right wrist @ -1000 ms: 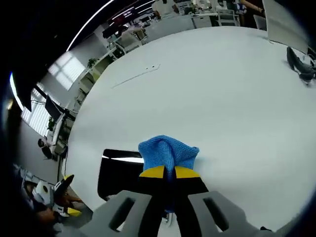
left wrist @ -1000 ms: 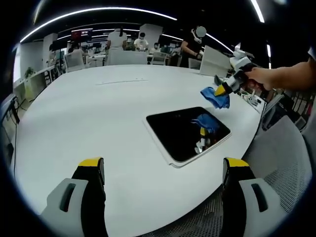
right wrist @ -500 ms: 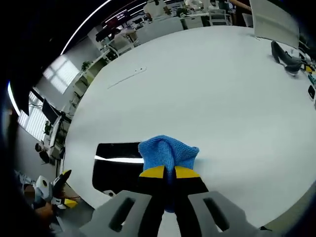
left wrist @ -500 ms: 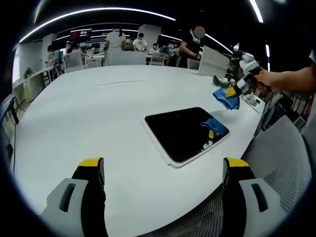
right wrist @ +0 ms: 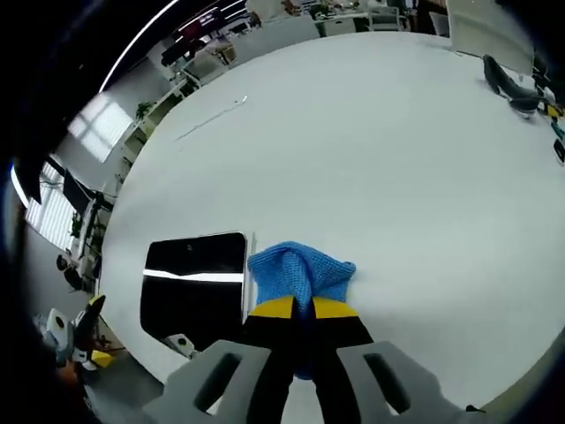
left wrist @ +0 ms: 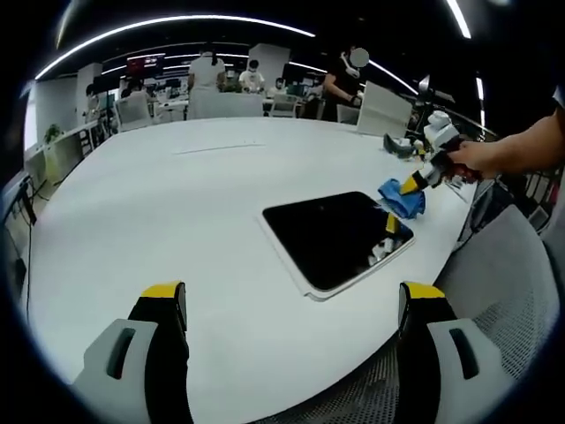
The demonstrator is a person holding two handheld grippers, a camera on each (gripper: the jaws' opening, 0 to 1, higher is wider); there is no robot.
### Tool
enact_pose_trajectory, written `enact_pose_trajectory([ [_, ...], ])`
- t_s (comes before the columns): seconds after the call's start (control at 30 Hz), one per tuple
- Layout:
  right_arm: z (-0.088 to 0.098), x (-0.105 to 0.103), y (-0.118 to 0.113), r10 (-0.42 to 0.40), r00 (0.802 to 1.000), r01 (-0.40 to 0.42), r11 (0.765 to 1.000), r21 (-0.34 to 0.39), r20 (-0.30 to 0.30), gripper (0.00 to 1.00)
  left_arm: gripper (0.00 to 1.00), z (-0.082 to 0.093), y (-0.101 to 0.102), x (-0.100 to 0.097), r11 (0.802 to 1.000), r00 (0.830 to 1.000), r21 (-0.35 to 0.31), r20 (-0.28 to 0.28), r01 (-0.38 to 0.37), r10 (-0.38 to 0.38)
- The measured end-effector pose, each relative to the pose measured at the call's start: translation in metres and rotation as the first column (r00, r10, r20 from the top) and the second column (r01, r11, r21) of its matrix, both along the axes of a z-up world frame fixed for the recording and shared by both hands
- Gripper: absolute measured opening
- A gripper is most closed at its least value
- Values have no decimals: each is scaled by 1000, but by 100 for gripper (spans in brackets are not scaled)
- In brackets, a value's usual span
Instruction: Wipe the mirror surface with the cleaning cloth until all visible marks leave the cleaned area.
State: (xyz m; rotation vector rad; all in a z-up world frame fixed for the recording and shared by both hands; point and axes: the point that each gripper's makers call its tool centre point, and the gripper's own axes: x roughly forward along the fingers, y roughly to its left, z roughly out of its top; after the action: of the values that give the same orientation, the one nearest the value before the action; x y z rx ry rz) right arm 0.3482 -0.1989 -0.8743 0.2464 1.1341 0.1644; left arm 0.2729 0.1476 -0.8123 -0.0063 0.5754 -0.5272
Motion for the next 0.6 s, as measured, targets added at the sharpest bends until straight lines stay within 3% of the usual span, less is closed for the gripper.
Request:
enact_pose_trajectory([
  [0.07,-7,-5,-4,62,998,-61,997,-46,9,0,99,0,0,0,1000,1000,-3,0,1,-1],
  [0.1,-4,0,0,131,989,-128,991,-45,68,0,99,0,0,0,1000,1000,-3,-1,2,-2],
  [0.27,-1,-5,1,80,996,-78,996,-44,38,0,99,0,-1,0,1000,1000,-3,1,4,-4],
  [0.53,0,-4,0,100,994,-100,995,4,55,0,99,0,-2,0,1000,1000,3,0,7,-7],
  [0.6,1,-5,1,157,985,-158,987,7,74,1,99,0,-2,1,1000,1000,9,7,10,-10],
])
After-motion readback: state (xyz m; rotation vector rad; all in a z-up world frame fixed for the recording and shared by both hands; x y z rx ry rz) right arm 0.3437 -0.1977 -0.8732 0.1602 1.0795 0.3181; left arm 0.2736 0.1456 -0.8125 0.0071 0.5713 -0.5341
